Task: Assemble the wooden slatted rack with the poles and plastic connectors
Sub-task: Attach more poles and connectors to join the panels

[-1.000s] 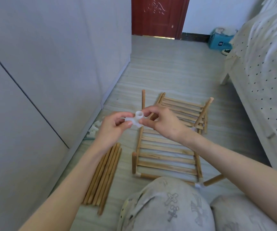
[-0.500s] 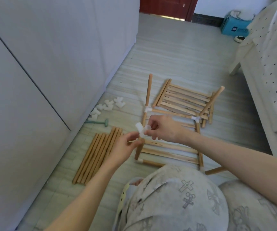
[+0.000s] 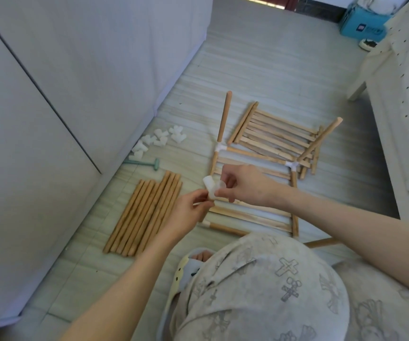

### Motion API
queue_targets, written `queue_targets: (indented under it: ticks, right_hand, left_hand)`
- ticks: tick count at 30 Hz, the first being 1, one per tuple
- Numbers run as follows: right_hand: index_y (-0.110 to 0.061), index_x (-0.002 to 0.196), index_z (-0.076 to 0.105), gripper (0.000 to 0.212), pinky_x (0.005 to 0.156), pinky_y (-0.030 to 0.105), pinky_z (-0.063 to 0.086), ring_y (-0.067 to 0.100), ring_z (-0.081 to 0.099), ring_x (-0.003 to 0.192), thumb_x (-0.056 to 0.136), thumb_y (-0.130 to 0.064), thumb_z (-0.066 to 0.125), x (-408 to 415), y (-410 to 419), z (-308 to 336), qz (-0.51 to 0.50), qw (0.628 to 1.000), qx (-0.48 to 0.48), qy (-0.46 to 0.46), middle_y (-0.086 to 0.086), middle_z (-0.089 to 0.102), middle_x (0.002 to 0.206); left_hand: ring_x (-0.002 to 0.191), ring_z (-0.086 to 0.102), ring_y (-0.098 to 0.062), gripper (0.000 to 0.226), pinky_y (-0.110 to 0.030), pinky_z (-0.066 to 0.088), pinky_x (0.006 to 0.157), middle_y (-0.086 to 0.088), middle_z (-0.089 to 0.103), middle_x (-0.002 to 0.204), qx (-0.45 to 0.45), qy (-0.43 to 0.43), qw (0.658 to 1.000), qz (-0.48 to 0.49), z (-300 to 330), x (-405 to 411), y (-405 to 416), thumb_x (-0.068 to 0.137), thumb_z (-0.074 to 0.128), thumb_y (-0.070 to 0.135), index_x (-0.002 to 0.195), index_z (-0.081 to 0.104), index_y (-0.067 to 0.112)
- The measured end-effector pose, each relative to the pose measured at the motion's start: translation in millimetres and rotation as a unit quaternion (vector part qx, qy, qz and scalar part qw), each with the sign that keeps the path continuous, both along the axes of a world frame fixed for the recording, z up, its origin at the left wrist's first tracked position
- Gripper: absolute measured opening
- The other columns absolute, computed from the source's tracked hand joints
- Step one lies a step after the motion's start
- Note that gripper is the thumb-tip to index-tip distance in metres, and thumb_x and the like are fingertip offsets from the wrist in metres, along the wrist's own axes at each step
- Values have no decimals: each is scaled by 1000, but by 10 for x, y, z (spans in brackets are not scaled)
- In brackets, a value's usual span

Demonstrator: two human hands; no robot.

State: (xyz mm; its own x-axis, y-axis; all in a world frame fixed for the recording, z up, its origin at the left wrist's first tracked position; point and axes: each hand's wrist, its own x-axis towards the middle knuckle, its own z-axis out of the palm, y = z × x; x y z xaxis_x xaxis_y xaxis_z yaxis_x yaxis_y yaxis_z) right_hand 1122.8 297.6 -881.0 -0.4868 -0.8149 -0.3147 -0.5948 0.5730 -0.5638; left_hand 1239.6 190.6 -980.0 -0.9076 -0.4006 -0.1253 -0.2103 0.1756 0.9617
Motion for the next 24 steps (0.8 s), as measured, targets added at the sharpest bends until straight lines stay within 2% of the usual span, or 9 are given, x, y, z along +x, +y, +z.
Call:
queue_targets:
  ticks: [3,6,10,12,16,24]
  right_hand:
    - [-19,77,47,27,63,28,43,16,58,73,82,-34,69,41,-24,8,51,997,26,53,1,61,78]
    - [-18,86,44,27,64,28,38,19,52,82,87,-38,62,65,-50,22,113,984,64,126,3,59,88]
    - [-13,117,48,30,72,27,38,21,53,94,93,-31,53,76,-48,47,170,970,67,160,4,57,104]
    - [-12,116,49,24,74,29,39,23,54,94,96,-25,48,80,-48,50,208,960,61,176,6,57,104]
    - [-10,111,49,21,74,32,41,25,55,94,97,-26,46,71,-75,62,228,952,73,193,9,59,102]
    - [-11,101,49,18,69,37,47,27,55,79,94,-28,49,101,-124,-35,168,967,69,177,11,61,88]
  left_hand:
    - [86,61,8,18,-5,43,74,1,69,94,-3,2,1000,9,-6,12,11,87,61,4,103,68,7]
    - [85,61,11,15,-6,44,74,9,69,90,-1,0,1000,20,-24,22,23,88,61,7,97,68,17]
    - [90,64,1,17,-16,50,80,10,70,89,7,-1,1000,28,-49,25,40,87,62,8,94,68,22]
    - [91,64,0,20,-16,49,82,11,70,90,8,-4,1000,29,-43,25,39,86,62,7,94,67,25]
    - [90,63,3,20,-12,47,80,11,70,90,4,-5,999,38,-36,17,46,85,63,7,96,69,22]
    - [79,59,14,22,-2,41,71,3,71,92,18,-3,998,53,10,40,61,85,62,4,102,72,14]
